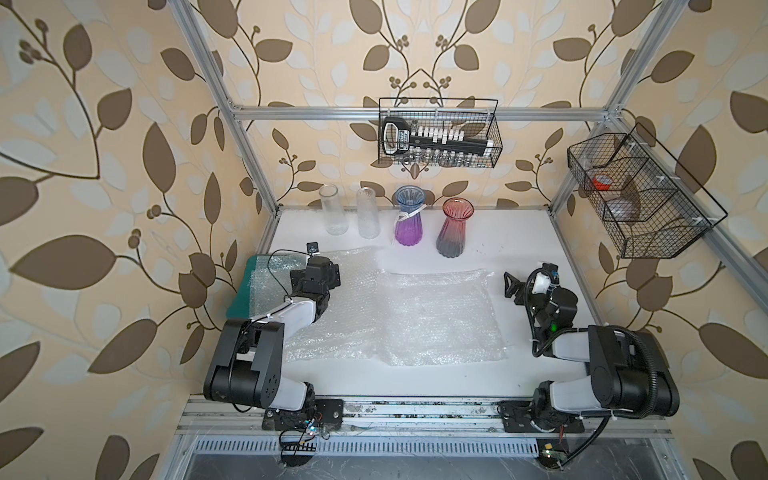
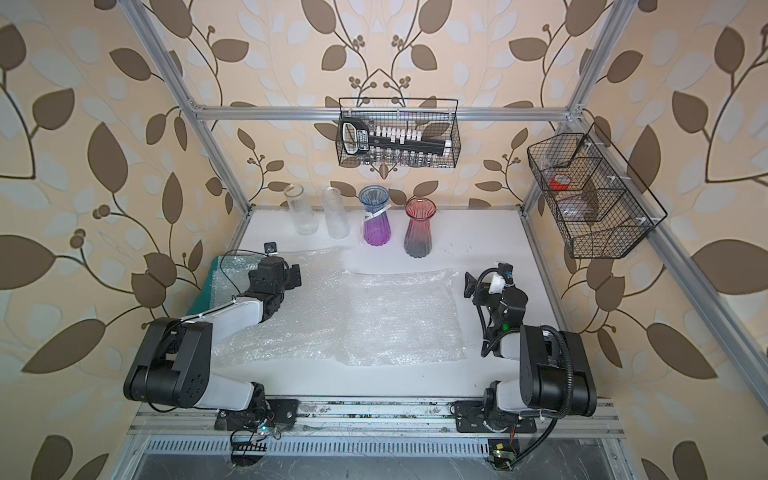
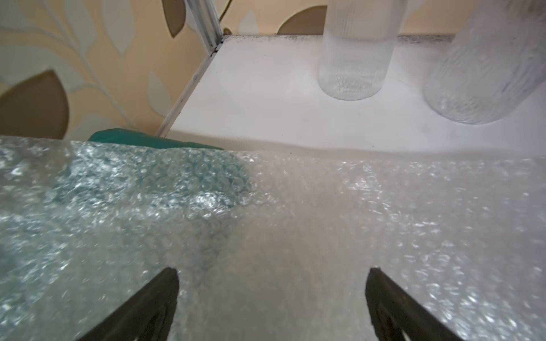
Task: Unwrap the vase from the bubble wrap
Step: Reset both arms
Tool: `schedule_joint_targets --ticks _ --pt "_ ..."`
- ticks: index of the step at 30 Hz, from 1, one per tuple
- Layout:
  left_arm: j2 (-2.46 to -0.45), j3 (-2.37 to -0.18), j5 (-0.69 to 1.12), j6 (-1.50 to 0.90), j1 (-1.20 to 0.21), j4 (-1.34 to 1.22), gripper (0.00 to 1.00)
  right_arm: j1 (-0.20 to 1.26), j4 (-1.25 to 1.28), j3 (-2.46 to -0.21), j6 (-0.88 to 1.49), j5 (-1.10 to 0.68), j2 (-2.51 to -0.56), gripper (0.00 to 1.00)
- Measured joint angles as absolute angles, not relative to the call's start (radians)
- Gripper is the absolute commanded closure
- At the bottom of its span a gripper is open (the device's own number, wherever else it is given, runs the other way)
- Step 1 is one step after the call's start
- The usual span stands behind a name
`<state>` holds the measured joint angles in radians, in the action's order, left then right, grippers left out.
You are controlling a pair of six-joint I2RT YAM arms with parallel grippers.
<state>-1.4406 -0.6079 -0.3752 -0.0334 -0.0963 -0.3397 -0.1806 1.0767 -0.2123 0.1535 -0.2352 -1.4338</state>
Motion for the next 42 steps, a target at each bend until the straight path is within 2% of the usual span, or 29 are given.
schedule_joint_targets --ticks 4,14,20,26,33,38,42 --pt "-1.435 -0.606 -0.326 -0.005 -0.096 -0.386 0.01 -0.166 1.193 -0.172 0.153 -0.192 -1.502 0.01" --pt "-1.347 -0.552 -0.273 0.024 -0.096 -0.372 0.01 -0.102 1.124 -0.218 0.126 -0.089 -1.508 0.01" --pt "-1.349 -0.528 -0.262 0.015 -0.096 -0.394 0.01 -0.027 1.068 -0.244 0.099 0.018 -1.507 0.01" --pt "-1.415 -0.454 -0.242 -0.003 -0.091 -0.488 0.01 -0.033 1.123 -0.207 0.095 0.067 -1.499 0.01" --pt "-1.483 -0.435 -0.208 -0.018 -0.056 -0.579 0.01 -0.048 1.140 -0.191 0.084 0.039 -1.498 0.01" --pt "-1.490 -0.425 -0.199 -0.026 -0.051 -0.639 0.01 -0.007 1.170 -0.188 0.044 0.012 -1.497 0.01" --pt "-1.502 -0.422 -0.189 -0.027 -0.051 -0.653 0.01 -0.006 1.176 -0.187 0.052 0.059 -1.497 0.01"
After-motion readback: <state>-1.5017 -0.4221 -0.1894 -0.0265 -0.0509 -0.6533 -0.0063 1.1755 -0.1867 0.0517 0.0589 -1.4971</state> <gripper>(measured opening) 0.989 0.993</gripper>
